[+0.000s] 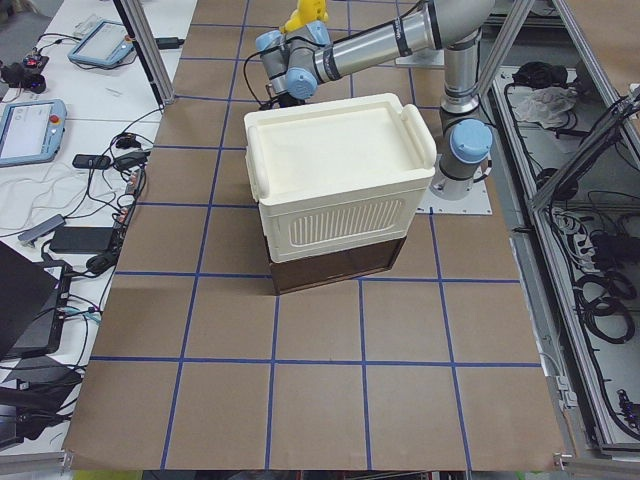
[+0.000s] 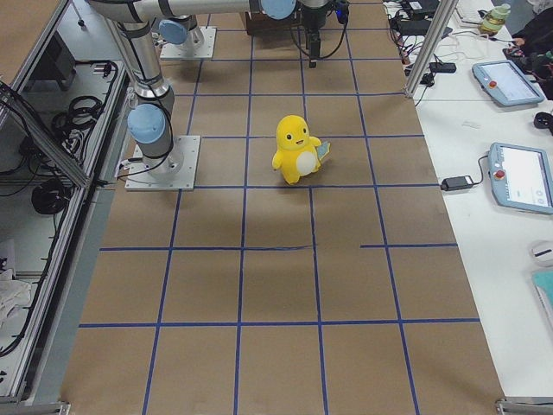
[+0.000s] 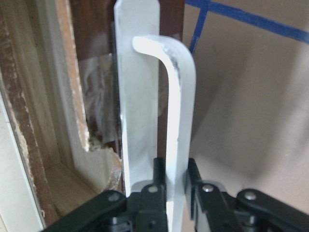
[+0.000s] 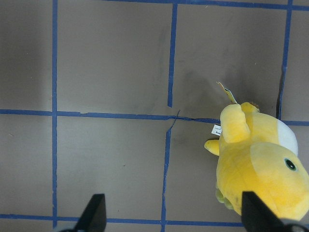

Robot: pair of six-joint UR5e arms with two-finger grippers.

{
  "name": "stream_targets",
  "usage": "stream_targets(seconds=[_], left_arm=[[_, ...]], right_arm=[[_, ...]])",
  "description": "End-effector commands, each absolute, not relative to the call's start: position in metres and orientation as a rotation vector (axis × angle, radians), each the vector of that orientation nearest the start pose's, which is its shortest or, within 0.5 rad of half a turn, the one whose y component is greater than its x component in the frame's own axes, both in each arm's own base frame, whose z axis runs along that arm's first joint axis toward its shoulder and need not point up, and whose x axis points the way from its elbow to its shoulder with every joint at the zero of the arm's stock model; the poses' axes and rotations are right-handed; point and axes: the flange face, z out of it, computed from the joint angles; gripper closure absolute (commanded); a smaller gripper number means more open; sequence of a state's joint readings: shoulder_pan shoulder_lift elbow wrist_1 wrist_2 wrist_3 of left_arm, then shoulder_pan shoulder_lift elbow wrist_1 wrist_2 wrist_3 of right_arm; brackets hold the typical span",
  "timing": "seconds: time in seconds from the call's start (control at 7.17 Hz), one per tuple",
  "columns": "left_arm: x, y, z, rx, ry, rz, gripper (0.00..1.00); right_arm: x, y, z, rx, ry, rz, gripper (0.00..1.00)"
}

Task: Pull drawer sideways
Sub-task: 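Keep pulling the drawer outward with the left gripper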

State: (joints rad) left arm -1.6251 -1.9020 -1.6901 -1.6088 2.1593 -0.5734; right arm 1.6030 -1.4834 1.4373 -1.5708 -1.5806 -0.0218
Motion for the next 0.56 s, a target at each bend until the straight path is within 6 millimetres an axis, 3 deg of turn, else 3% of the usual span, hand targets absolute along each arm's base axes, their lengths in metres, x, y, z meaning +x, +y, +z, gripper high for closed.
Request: stream_targets(seconds=[0.0,0.42], left_arm=[[-0.1181,-0.5347,0.2734,-0.451,2.394,0.339,0.82],[-0.1234,-0.5376,0.2773,-0.483,2.417,0.332,0.80]], right_arm=[[0.1495,-0.5285,0.5090,-0.084,3.149,-0.073,0.00],[0.1495,-0.5285,0.5090,-0.084,3.149,-0.073,0.00]])
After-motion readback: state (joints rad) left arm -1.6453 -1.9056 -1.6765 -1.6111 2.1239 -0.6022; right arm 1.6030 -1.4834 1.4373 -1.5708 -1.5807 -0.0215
